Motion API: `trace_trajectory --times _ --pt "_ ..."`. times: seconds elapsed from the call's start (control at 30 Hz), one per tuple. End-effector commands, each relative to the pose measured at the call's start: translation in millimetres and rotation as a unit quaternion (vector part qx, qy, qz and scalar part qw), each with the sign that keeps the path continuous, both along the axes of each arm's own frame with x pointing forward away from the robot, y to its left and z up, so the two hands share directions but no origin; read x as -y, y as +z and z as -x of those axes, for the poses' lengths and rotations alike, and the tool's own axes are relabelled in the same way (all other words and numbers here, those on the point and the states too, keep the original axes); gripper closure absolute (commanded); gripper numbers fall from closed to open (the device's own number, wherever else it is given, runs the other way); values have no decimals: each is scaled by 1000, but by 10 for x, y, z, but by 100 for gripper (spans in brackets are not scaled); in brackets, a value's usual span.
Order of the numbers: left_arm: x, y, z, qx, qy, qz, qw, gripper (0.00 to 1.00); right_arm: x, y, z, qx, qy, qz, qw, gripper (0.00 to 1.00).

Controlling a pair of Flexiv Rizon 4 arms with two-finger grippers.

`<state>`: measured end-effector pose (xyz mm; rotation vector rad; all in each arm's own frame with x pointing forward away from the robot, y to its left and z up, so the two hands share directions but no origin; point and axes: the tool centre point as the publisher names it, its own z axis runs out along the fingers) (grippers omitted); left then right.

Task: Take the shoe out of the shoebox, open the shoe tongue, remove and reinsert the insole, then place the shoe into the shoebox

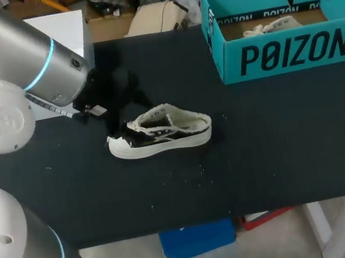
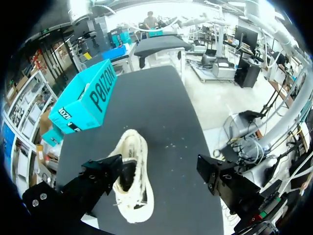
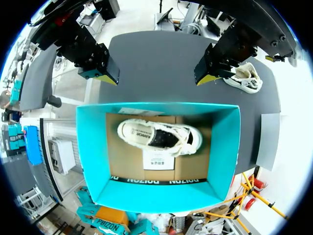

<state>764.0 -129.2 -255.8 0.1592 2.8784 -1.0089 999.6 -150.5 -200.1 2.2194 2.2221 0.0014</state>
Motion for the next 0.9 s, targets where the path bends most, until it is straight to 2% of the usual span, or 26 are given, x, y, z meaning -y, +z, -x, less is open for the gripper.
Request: trace_trajectory --times 0.03,0.2,0.4,0.47,0.6,0.63,0.67,0.7,0.73,0.9 --pt "-261 65 146 23 15 20 999 0 0 1 -1 0 0 0 1000 0" --pt "-486 130 -43 20 27 43 998 0 0 1 -1 0 0 0 1000 0" --pt "-729 77 -286 32 39 31 998 0 0 1 -1 0 0 0 1000 0" --pt "-772 61 -336 35 35 47 998 0 0 1 -1 0 0 0 1000 0" --pt "-792 13 -382 39 24 47 998 0 0 1 -1 0 0 0 1000 0" --pt "-792 13 -382 39 24 47 998 0 -56 18 82 30 59 -9 998 0" --pt "-792 13 -382 39 24 47 998 0 -140 32 206 56 147 -15 987 0" --pt "-792 13 -382 39 24 47 998 0 -222 30 382 46 246 -28 968 0" --pt "-792 13 -382 39 24 47 998 0 -241 6 527 15 326 -22 945 0" --pt "-792 13 -382 39 24 47 998 0 -241 6 527 15 326 -22 945 0"
